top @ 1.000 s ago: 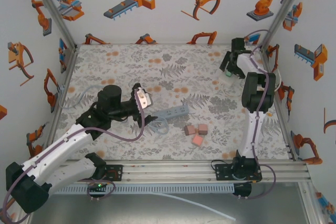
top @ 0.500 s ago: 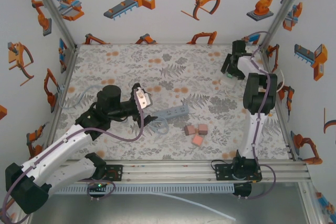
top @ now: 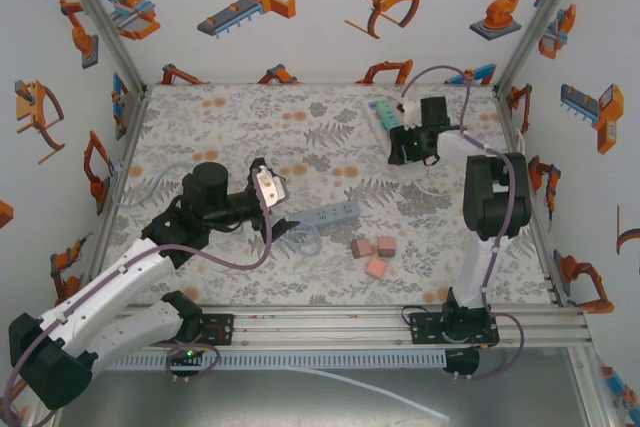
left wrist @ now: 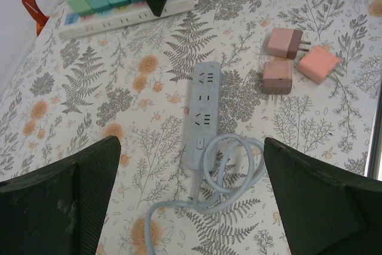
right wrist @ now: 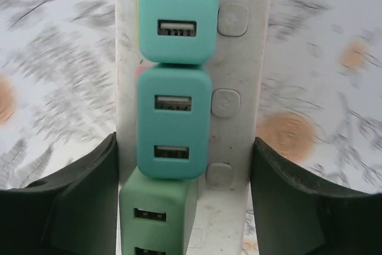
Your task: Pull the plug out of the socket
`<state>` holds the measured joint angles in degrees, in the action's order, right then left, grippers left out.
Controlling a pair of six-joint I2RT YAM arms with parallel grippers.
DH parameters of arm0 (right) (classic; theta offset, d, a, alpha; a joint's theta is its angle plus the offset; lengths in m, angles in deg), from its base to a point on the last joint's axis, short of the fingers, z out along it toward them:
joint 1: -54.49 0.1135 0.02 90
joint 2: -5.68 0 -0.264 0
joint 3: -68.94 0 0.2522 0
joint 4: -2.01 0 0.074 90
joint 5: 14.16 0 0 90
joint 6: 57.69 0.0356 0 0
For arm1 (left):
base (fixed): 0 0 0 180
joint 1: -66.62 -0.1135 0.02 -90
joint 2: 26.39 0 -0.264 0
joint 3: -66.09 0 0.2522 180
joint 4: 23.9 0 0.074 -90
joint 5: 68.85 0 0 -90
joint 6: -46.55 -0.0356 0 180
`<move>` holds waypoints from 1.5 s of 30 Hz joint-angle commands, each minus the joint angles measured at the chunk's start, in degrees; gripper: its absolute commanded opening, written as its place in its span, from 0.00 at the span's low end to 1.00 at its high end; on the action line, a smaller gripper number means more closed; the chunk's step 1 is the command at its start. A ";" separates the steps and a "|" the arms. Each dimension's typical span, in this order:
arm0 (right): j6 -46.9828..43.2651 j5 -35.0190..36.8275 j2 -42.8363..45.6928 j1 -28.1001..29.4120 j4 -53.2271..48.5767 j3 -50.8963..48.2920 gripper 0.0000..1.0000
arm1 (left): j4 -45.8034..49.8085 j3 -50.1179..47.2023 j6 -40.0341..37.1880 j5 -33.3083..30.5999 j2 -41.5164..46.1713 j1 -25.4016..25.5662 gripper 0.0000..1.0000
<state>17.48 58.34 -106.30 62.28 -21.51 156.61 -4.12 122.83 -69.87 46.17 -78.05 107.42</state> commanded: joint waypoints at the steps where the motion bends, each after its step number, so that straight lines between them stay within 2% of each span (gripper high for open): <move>1: -15.66 -11.75 4.05 1.95 5.58 -1.65 0.48 | -0.29 -0.17 0.79 0.38 1.03 -0.31 0.97; 18: -46.91 -19.86 -1.86 10.68 -17.95 8.01 0.50 | -0.41 -0.35 1.22 0.21 0.73 -0.37 0.97; 27: -53.05 -18.75 -4.98 13.69 -21.59 10.71 0.50 | -0.57 -0.33 1.45 0.12 0.95 -0.48 0.97; 29: -52.76 -18.54 -5.34 13.92 -20.50 10.65 0.55 | -0.41 -0.35 1.30 -0.13 0.86 -0.53 0.97; 32: -51.99 -18.37 -4.87 13.92 -18.60 10.38 0.72 | -0.44 -0.34 1.27 -0.23 0.86 -0.46 0.97; 36: -51.66 -18.23 -3.48 13.92 -17.05 9.90 0.83 | -0.35 -0.35 1.19 -0.49 0.86 -0.64 0.97; 41: -51.00 -19.14 -1.72 13.92 -15.03 8.47 0.93 | -0.61 -0.44 1.37 -0.43 0.66 -1.20 0.97; 45: -50.51 -20.24 -0.20 13.96 -14.55 7.88 0.95 | -0.82 -0.47 1.54 -0.15 0.29 -1.60 0.97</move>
<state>-33.27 40.66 -110.06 75.75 -38.14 165.09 -4.14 122.81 -69.21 45.60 -77.99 106.33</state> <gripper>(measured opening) 0.942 0.972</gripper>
